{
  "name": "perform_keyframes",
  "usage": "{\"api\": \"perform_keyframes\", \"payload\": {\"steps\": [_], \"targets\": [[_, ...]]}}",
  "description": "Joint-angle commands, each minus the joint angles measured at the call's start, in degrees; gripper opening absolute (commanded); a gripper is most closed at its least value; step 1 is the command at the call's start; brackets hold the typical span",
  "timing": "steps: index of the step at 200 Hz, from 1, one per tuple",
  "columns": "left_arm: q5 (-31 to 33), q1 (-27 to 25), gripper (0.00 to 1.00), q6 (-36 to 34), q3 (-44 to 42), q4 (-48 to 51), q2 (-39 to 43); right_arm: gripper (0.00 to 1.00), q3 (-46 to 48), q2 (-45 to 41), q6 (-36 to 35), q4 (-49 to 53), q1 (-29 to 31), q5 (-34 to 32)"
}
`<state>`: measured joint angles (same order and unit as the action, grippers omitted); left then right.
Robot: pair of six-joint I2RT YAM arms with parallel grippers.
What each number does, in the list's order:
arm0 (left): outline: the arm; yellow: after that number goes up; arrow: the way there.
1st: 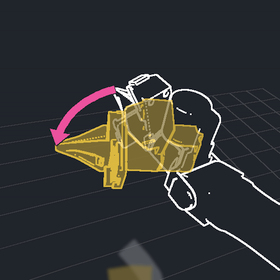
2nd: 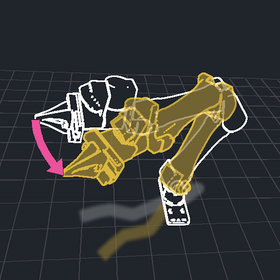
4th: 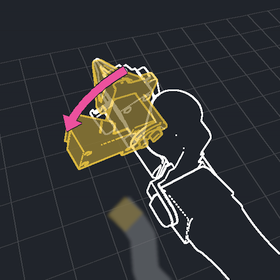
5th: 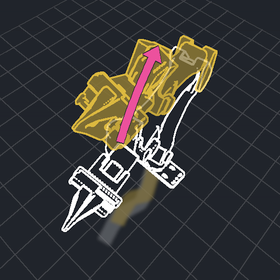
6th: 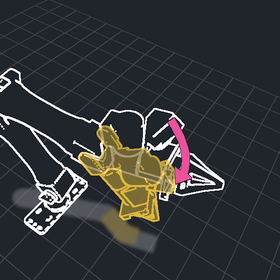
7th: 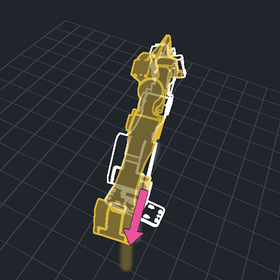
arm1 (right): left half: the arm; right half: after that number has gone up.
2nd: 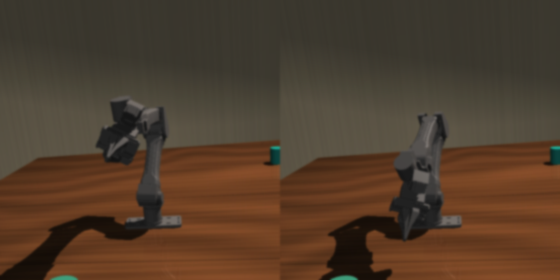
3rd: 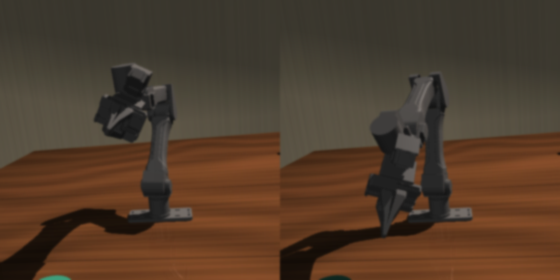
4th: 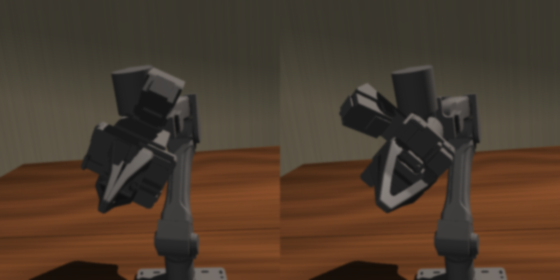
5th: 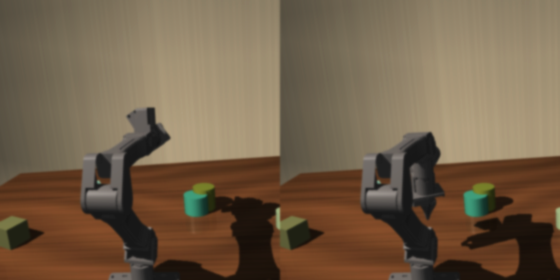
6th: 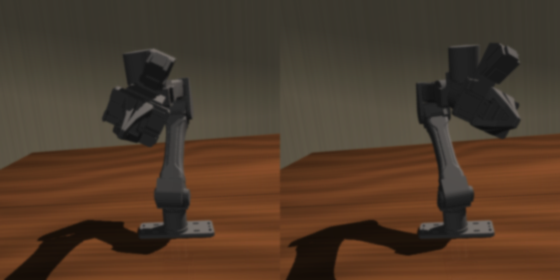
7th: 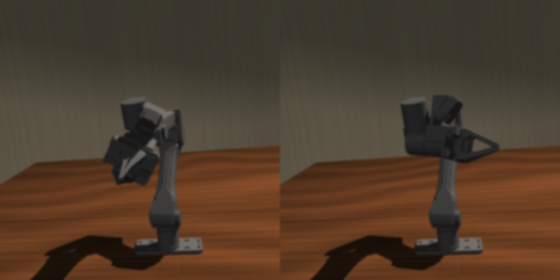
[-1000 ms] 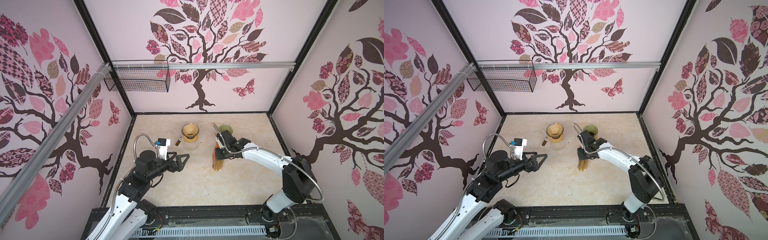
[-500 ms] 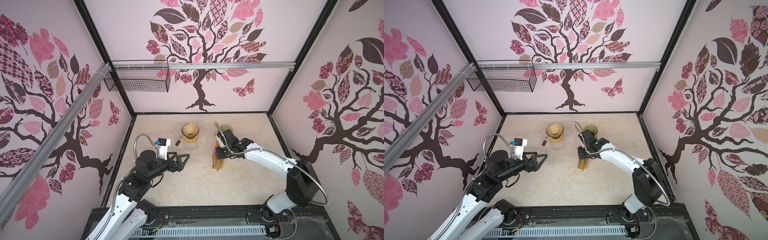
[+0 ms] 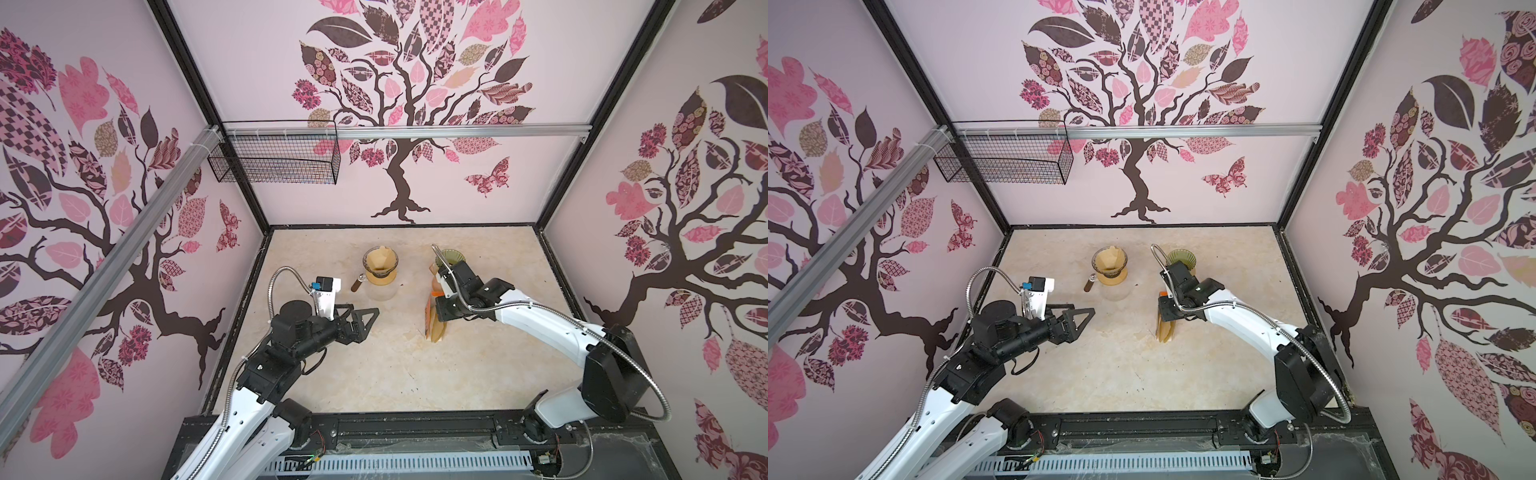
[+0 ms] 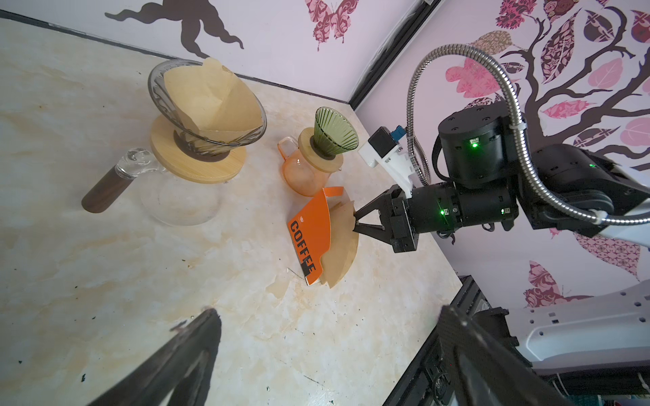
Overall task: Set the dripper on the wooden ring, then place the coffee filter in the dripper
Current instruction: 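Grasp a paper filter inside the box with the right gripper, then lift the paper filter out of the box toward the green dripper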
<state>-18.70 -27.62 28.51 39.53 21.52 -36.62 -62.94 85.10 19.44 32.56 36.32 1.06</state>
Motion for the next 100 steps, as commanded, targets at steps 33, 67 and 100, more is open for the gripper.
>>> {"api": "perform_keyframes", "payload": {"steps": [33,67,100], "targets": [[-0.5,0.3,0.98,-0.2,-1.3,-1.7,0.4,0.04,-3.2,-4.6,0.1,3.1,0.1,-1.1],[-0.6,0.3,0.98,-0.1,-1.4,-1.7,0.6,0.04,-4.3,-6.8,0.2,3.8,-0.4,-1.7],[-0.7,0.3,0.98,0.0,-1.4,-1.8,0.8,0.04,-5.4,-9.0,0.2,4.7,-1.3,-0.3]]}}
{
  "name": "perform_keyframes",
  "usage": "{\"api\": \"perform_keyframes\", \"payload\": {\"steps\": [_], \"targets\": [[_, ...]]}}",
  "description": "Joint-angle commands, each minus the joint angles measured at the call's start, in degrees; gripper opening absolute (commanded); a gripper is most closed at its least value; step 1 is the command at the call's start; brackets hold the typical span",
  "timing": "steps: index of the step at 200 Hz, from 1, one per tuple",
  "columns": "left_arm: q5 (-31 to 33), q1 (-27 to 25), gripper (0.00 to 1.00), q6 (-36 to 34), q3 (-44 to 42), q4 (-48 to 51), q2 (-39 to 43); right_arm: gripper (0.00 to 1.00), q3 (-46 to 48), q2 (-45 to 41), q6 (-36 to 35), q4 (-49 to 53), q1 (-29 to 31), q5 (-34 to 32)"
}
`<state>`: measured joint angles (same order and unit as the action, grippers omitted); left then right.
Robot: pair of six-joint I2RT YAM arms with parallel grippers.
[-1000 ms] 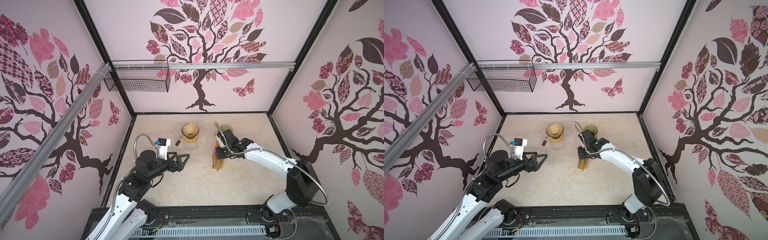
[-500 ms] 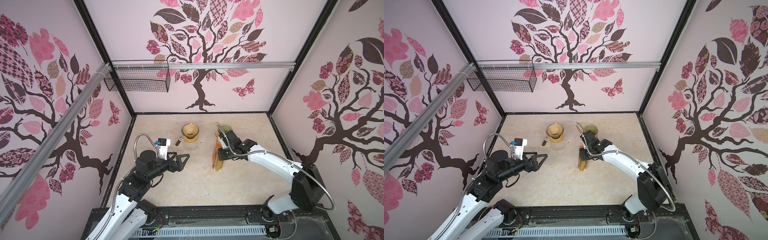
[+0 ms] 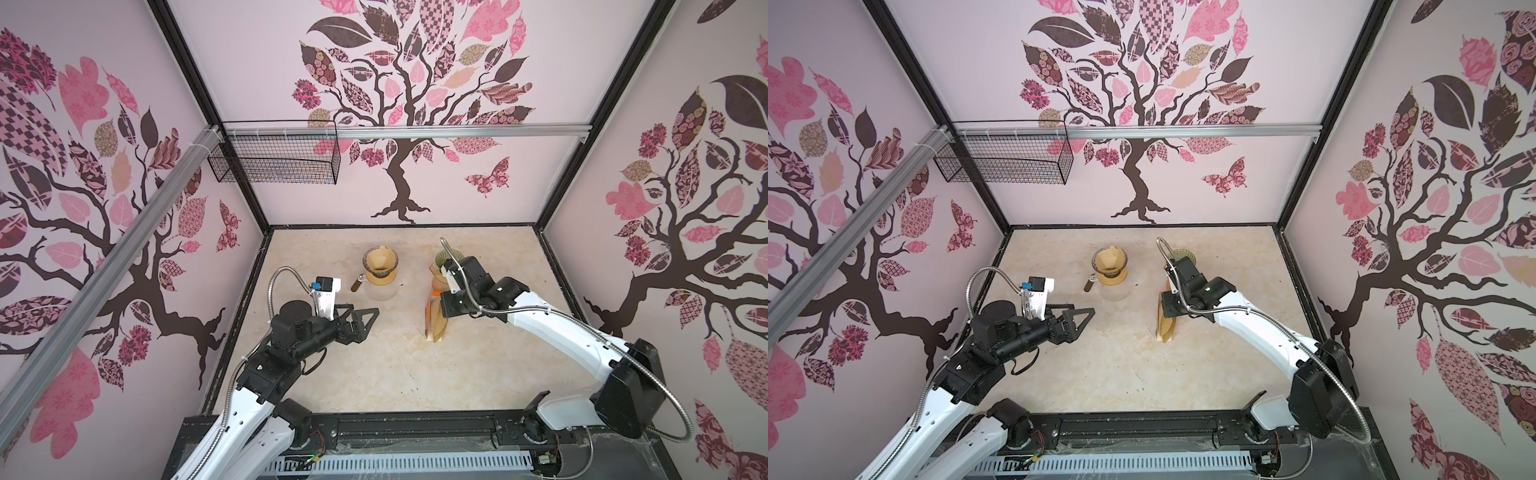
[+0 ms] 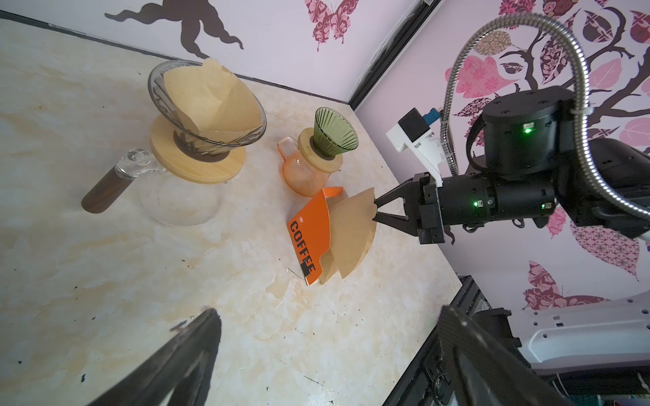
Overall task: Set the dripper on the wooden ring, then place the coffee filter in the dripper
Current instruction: 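Lift the paper filter out of the box toward the green dripper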
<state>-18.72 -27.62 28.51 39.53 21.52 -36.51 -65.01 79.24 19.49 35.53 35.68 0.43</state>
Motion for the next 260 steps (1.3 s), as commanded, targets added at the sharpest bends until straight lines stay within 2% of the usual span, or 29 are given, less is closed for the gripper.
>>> {"api": "perform_keyframes", "payload": {"steps": [1,55,129,151,169,260], "targets": [[-0.7,0.3,0.98,0.0,-1.4,-1.8,0.7,0.04,-3.4,-3.1,0.1,1.8,-0.7,0.4],[-0.8,0.3,0.98,0.0,-1.4,-1.9,0.7,0.04,-6.4,-4.4,-0.1,3.3,-2.2,2.8],[-1.3,0.4,0.98,0.1,-1.5,-2.1,0.6,0.03,-12.5,-4.8,1.8,2.3,-7.4,1.7],[-1.5,0.4,0.98,0.2,-1.4,-2.2,0.5,0.03,-16.1,-2.5,1.5,3.5,-8.5,-1.7],[-1.6,0.3,0.98,0.2,-1.5,-2.2,0.6,0.03,-17.5,-0.8,1.3,3.1,-9.8,-0.7],[-2.3,0.3,0.98,0.3,-1.6,-2.4,0.8,0.03,-27.6,10.6,-0.6,7.0,-15.7,-4.1]]}}
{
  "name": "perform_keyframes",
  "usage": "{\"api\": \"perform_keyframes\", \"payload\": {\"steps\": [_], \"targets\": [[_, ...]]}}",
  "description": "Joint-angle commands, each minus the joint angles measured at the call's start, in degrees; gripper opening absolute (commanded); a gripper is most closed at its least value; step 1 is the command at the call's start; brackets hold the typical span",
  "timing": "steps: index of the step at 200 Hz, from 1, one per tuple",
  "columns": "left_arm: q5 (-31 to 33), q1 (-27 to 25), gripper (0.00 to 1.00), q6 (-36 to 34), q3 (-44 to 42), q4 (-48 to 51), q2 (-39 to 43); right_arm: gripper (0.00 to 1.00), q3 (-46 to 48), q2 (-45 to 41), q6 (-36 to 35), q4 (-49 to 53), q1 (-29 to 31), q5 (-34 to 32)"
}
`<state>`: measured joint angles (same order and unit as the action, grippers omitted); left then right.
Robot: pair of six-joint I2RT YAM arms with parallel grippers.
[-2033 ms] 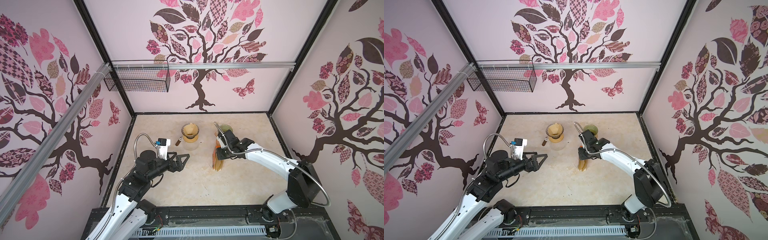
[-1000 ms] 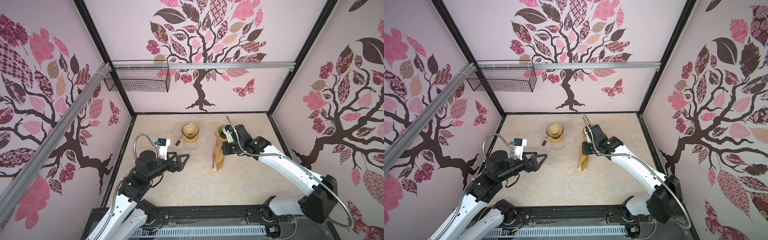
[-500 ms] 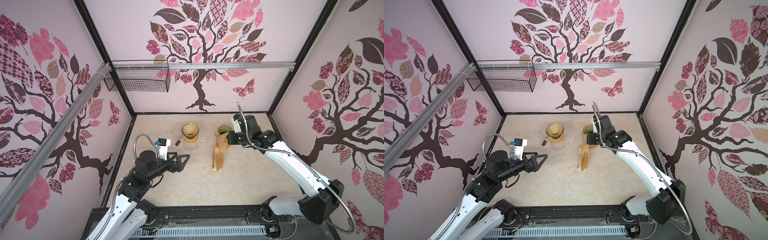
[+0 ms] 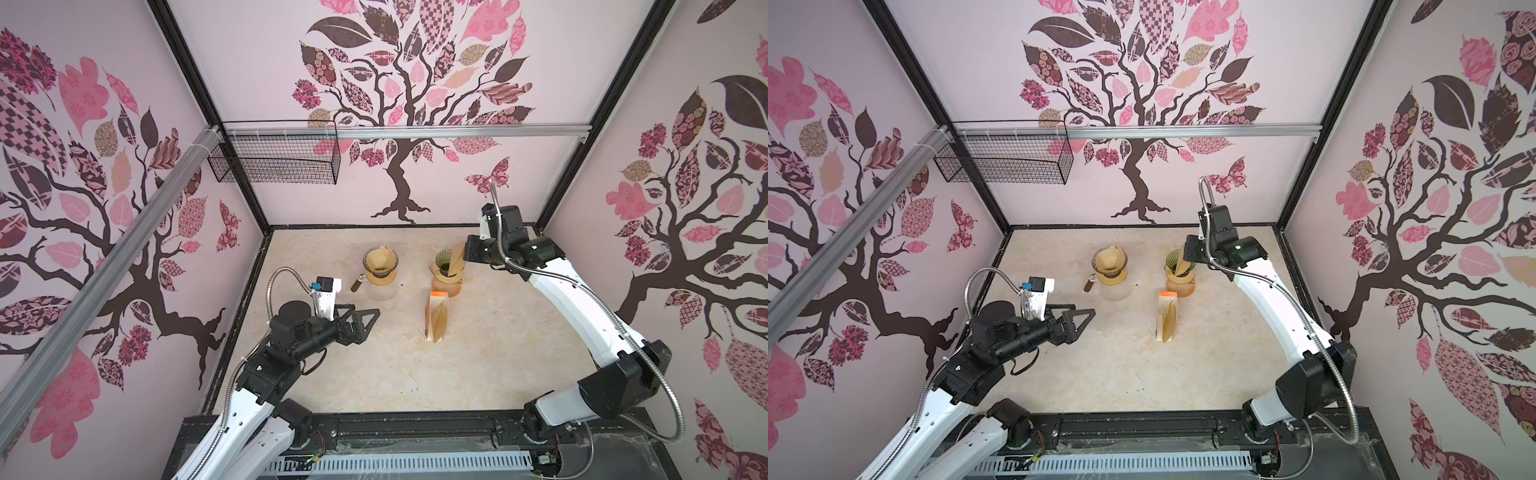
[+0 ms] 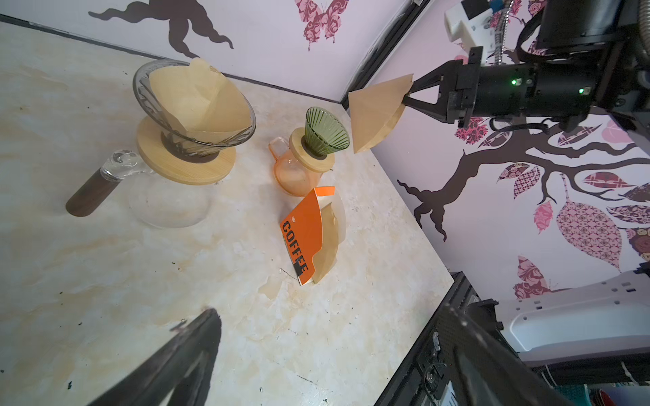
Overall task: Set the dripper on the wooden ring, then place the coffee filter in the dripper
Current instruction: 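Lift the paper filter out of the box toward the green dripper, then lower the filter into the green dripper with the right gripper while left gripper approaches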
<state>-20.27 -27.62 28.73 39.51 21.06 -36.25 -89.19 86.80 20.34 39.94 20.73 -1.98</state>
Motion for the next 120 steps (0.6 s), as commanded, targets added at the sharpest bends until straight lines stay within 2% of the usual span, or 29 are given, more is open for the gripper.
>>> {"api": "perform_keyframes", "payload": {"steps": [1,65,120], "targets": [[-0.7,0.3,0.98,0.1,-1.5,-1.9,0.6,0.03,-3.5,3.1,-1.5,2.7,-0.8,-1.7],[-0.6,0.3,0.98,-0.3,-0.9,-1.6,-0.3,0.03,-10.1,10.9,-3.5,6.9,-1.0,-2.9],[-3.3,-1.0,0.98,-2.1,5.9,1.3,-8.4,0.03,-13.1,14.8,-4.9,10.5,-1.1,-6.0]]}}
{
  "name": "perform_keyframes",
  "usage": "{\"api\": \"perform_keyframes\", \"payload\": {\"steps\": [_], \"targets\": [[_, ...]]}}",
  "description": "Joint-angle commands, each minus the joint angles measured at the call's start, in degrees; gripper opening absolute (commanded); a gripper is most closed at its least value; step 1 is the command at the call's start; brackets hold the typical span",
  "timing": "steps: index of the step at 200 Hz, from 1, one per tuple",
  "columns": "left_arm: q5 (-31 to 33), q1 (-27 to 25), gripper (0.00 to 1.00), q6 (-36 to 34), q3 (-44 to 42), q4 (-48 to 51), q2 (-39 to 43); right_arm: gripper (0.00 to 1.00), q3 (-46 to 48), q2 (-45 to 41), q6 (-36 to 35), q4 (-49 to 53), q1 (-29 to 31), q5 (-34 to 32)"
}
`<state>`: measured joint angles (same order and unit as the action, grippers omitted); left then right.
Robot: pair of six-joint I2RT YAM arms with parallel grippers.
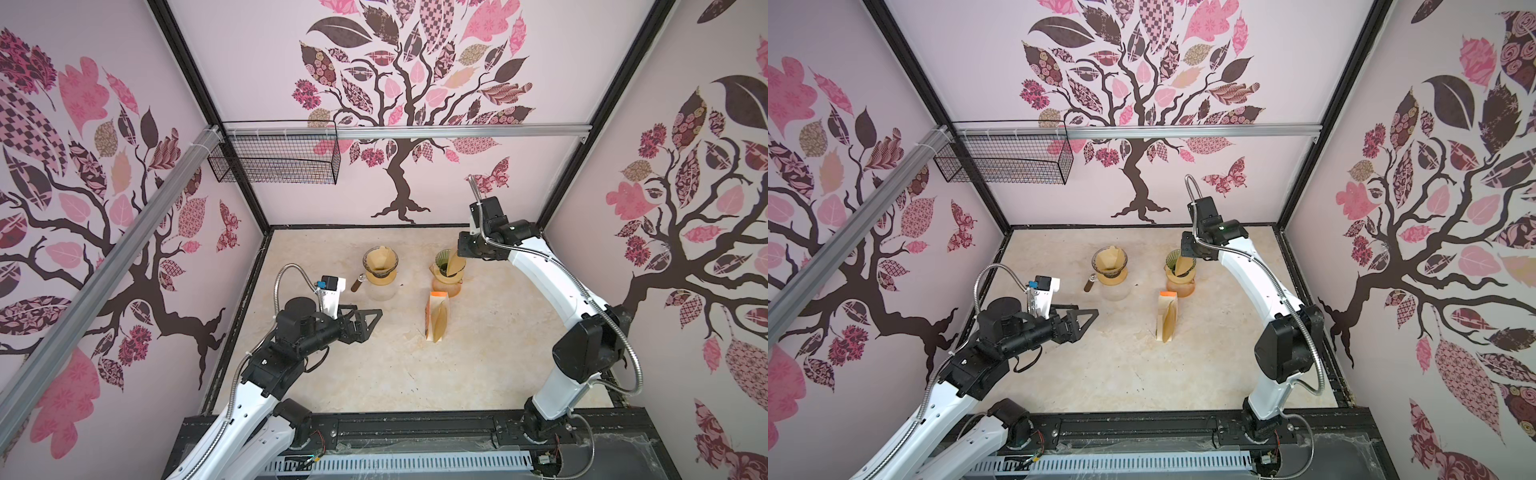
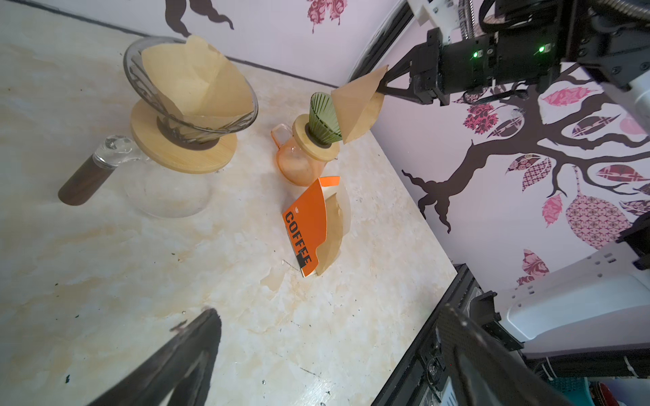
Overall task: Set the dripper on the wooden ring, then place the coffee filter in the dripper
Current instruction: 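Lower the filter into the green dripper with the right gripper while left gripper approaches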
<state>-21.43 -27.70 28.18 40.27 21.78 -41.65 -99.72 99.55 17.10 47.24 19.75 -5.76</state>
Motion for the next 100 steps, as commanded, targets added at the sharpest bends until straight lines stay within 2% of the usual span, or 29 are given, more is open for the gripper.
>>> {"api": "perform_keyframes", "payload": {"steps": [1,41,100], "targets": [[-2.1,-1.0,0.98,-1.6,5.6,0.6,-3.1,0.03,-2.6,2.1,-1.6,3.2,-0.1,-2.2],[4.5,-8.6,0.98,-5.8,14.7,5.0,-9.8,0.03,-3.0,4.0,-1.7,3.6,-0.1,-2.6],[5.1,-9.7,0.98,-5.9,24.3,7.4,-19.7,0.03,-6.0,8.1,-2.1,5.5,-0.1,-3.7]]}}
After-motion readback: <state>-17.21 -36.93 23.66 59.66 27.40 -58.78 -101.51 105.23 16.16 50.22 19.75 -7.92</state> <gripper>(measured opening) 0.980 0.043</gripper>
